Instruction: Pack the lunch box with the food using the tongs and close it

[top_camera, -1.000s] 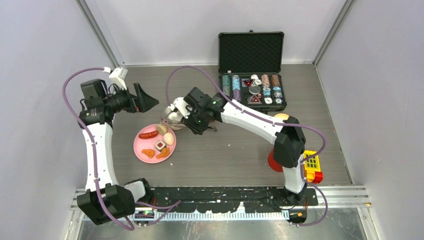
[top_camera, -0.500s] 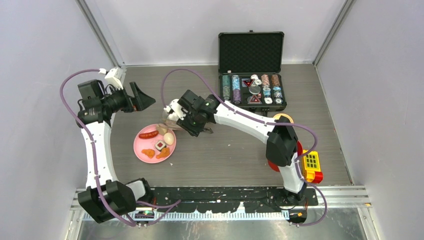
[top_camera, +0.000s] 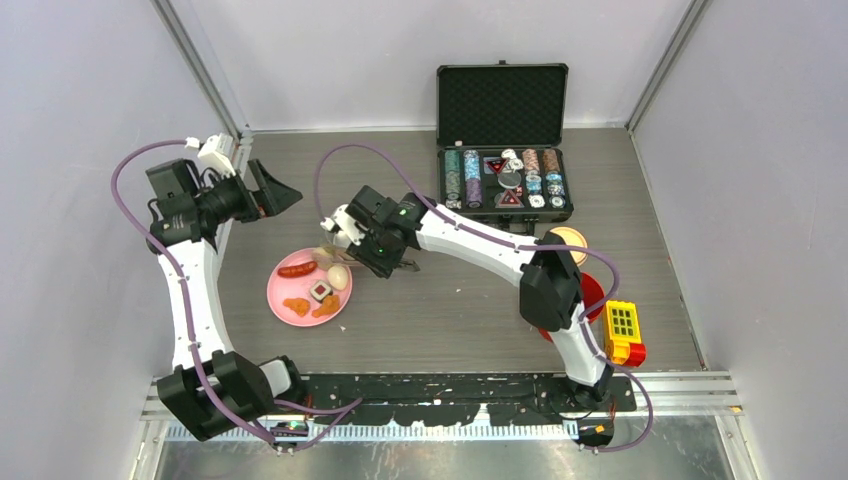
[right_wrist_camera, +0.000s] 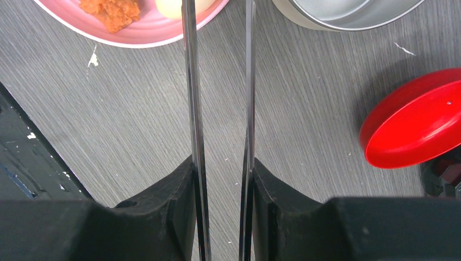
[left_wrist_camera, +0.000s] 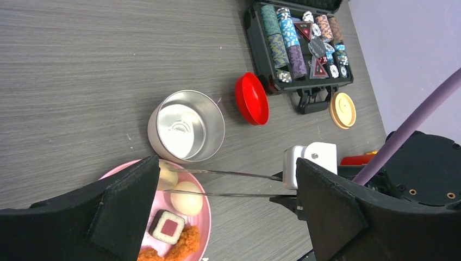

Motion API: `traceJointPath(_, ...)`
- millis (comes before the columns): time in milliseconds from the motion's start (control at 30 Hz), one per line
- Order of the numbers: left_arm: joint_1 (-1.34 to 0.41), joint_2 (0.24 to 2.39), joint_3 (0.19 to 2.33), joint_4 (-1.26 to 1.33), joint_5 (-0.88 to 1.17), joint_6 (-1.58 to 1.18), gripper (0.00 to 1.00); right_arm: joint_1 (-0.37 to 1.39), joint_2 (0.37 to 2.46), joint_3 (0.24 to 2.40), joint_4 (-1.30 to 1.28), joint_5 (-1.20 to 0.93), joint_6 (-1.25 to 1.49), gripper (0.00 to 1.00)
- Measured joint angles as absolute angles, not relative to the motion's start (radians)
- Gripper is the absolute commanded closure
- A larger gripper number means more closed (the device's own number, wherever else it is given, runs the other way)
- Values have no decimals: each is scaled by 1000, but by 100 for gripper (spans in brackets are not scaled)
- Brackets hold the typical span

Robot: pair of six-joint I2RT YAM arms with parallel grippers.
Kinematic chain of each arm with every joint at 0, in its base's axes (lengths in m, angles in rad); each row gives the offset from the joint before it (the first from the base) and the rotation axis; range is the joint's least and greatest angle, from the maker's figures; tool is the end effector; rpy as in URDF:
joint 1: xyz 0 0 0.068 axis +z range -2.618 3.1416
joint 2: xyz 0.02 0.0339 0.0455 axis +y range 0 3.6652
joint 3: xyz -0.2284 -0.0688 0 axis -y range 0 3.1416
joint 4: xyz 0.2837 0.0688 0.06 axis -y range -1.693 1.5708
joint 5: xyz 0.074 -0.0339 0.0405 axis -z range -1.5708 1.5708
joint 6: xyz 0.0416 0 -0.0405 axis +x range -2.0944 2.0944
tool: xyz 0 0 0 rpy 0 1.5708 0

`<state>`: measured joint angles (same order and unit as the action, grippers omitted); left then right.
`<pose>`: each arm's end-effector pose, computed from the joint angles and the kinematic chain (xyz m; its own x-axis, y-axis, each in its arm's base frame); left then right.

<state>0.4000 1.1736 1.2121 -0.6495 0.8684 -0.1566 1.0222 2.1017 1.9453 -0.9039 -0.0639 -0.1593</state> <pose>0.2845 0.0858 0.3371 -0.5725 -0.3514 -0.7408 0.2379 0.7934 -0.5603 0.2489 0.4124 0.2248 -0.3116 -0.8134 -0.4913 -0.9290 0.3695 -0.0225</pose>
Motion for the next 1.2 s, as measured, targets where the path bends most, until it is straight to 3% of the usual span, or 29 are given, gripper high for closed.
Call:
traceJointPath(367, 410, 1173, 1212, -623, 876, -177, 2, 1024, 2127, 1977, -915, -63, -149, 72)
traceJointPath(833, 416, 1173, 1207, -604, 880, -204, 2, 1026, 2127, 1992, -924, -41, -147, 98)
traceJointPath(1200, 416, 1174, 1205, -583, 890, -220, 3, 1026, 2079, 1993, -929, -52, -139, 100)
